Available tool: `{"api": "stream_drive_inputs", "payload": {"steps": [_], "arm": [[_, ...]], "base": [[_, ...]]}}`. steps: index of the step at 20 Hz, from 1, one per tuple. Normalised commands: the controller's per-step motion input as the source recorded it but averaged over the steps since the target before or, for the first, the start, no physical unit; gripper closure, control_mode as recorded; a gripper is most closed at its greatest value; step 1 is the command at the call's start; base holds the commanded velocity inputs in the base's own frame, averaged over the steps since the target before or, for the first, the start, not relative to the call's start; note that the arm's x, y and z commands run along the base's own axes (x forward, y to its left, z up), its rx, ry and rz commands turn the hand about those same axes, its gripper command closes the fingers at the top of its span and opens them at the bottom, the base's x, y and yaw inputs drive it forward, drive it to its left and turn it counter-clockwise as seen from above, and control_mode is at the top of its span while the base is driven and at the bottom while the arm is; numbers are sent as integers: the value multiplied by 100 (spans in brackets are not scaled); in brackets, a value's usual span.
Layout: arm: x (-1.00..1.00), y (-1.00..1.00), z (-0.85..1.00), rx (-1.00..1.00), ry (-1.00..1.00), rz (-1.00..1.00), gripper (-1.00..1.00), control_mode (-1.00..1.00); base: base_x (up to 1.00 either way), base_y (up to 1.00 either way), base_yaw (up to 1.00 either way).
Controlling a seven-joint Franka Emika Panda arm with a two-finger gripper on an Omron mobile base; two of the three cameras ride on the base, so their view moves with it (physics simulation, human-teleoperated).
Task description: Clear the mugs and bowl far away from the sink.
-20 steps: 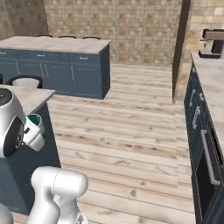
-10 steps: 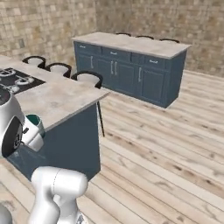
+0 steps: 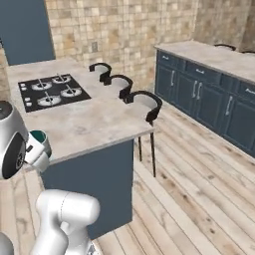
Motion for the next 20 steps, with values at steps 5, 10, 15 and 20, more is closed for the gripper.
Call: {"api": "stream_drive_inputs", "payload": {"steps": [5,10,15,20], "arm": [[0,0,0,0,0,0,100,100],[0,0,0,0,0,0,100,100],[0,0,0,0,0,0,100,100],[0,0,0,0,0,0,100,100]], "base": [[88,-35,61],[87,-3,56],[80,-12,54],[65,-25,47]]}}
